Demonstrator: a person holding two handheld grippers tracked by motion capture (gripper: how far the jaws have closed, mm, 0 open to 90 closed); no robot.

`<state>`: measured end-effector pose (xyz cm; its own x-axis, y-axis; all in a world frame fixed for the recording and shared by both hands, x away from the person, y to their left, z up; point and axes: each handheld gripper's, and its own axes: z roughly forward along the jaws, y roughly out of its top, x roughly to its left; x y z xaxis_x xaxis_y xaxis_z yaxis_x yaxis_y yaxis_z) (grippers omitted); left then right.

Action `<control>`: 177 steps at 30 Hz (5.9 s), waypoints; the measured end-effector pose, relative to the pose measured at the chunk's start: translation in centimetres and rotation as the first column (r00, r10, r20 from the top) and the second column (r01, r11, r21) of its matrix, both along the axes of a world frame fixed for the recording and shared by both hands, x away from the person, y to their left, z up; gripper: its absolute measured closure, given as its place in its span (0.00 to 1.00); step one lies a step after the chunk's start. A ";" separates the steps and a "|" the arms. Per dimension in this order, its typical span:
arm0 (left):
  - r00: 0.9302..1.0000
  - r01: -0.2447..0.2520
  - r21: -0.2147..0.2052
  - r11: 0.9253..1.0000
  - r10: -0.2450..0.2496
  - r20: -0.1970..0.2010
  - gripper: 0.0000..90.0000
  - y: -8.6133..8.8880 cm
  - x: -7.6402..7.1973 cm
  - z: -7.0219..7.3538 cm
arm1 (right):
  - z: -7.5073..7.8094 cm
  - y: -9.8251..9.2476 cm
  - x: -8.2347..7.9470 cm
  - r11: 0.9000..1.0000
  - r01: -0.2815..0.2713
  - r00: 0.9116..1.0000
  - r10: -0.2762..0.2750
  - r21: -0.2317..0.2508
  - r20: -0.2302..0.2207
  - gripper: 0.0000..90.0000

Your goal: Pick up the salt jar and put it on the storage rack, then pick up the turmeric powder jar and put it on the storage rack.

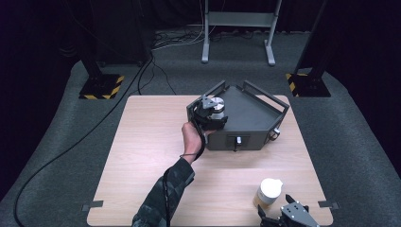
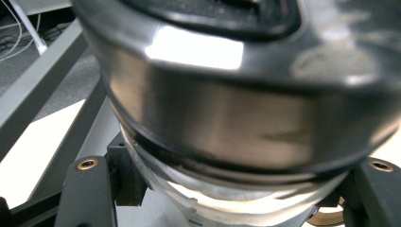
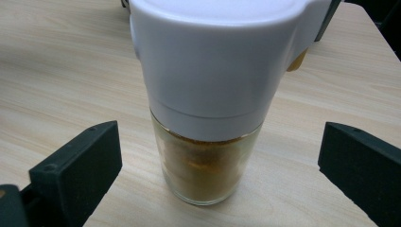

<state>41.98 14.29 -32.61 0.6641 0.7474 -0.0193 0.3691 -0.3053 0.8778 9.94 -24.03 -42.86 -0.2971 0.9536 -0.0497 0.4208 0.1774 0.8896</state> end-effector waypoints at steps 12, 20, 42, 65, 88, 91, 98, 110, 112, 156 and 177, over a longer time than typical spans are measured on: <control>1.000 0.007 0.014 1.000 -0.007 -0.018 0.35 -0.2 0.4 -0.6 | -0.1 0.1 0.0 1.000 -0.003 1.000 0.003 0.001 -0.001 0.00; 1.000 0.009 0.021 1.000 -0.008 -0.019 0.35 -0.3 0.5 -0.6 | -0.1 0.1 0.1 1.000 -0.005 1.000 0.005 0.001 -0.003 0.00; 1.000 -0.001 0.034 0.999 0.002 -0.015 0.35 -0.7 0.3 -0.6 | 0.1 0.1 0.1 1.000 -0.008 1.000 0.008 0.001 0.002 0.00; 1.000 -0.023 0.029 0.999 0.023 -0.003 0.11 -0.5 -0.8 0.2 | 0.1 0.3 0.0 1.000 -0.002 1.000 0.002 -0.002 0.006 0.00; 0.999 -0.002 0.057 0.998 0.004 -0.038 0.00 3.9 -5.1 -0.2 | 0.1 0.3 -0.1 1.000 0.013 1.000 -0.013 0.004 0.006 0.00; 0.999 0.010 0.087 0.996 -0.007 -0.034 0.00 4.4 -6.2 -0.7 | 0.1 0.3 -0.1 1.000 0.010 1.000 -0.010 0.002 0.007 0.00; 0.999 -0.001 0.113 0.994 0.006 -0.046 0.00 6.4 -8.6 -2.9 | 0.2 0.2 -0.1 1.000 0.010 1.000 -0.010 -0.002 0.002 0.00; 0.989 -0.018 0.179 0.984 0.044 -0.139 0.00 8.8 -12.3 -8.1 | 0.2 0.1 -0.1 1.000 0.011 1.000 -0.011 -0.006 -0.001 0.00; 0.988 -0.043 0.187 0.981 0.069 -0.135 0.00 9.5 -13.0 -8.6 | 0.2 0.1 -0.1 1.000 0.012 1.000 -0.012 -0.006 -0.001 0.00; 0.969 -0.132 0.183 0.974 0.166 -0.185 0.00 13.1 -15.8 -11.1 | 0.4 1.1 0.3 0.999 0.016 1.000 -0.016 -0.028 0.003 0.00; 0.969 -0.132 0.182 0.974 0.166 -0.185 0.00 13.2 -15.8 -11.1 | 0.5 1.1 0.7 0.999 0.022 1.000 -0.022 -0.027 -0.004 0.00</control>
